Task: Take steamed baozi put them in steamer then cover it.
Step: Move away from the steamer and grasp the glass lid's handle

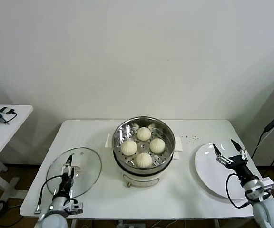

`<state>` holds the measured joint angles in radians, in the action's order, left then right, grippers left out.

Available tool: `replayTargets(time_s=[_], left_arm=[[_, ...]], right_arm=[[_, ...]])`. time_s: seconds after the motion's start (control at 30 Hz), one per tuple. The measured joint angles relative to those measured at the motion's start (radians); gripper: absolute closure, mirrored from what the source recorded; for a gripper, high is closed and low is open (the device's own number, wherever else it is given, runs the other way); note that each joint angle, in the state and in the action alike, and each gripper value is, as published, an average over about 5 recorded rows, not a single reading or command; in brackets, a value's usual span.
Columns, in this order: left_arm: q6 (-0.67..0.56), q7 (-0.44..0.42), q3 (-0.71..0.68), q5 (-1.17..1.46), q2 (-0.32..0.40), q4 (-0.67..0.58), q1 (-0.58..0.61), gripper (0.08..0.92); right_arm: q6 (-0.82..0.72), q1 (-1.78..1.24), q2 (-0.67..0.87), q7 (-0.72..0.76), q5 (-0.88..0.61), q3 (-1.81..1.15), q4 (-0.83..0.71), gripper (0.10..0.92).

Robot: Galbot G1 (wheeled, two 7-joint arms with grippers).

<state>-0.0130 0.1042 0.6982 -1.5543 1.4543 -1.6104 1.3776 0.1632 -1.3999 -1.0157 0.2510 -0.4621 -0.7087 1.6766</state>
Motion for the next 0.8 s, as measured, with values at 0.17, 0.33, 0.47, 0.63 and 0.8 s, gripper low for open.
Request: replayTargets(time_s=[0.17, 0.33, 0.47, 0.63, 0.8], left_arm=[[-0.001, 0.016, 0.002, -0.004, -0.011, 0.059, -0.048, 0.177], [0.002, 0.027, -0.004, 0.001, -0.023, 0.092, -0.087, 0.177], [0.001, 0.030, -0.009, 0.019, -0.033, 0.108, -0.106, 0.183], [-0.005, 0.030, -0.010, 0.038, -0.041, 0.133, -0.126, 0.294], [-0.009, 0.029, -0.011, 0.052, -0.043, 0.147, -0.130, 0.433]], right_arm=[[0.006, -0.004, -0.006, 0.003, 0.015, -0.004, -0.010, 0.203], [0.012, -0.004, -0.012, 0.009, 0.030, -0.004, -0.021, 0.203], [0.020, -0.004, -0.018, 0.015, 0.044, -0.004, -0.030, 0.203], [0.026, -0.005, -0.025, 0.021, 0.057, -0.005, -0.037, 0.203], [0.030, -0.002, -0.028, 0.026, 0.067, -0.008, -0.044, 0.203]])
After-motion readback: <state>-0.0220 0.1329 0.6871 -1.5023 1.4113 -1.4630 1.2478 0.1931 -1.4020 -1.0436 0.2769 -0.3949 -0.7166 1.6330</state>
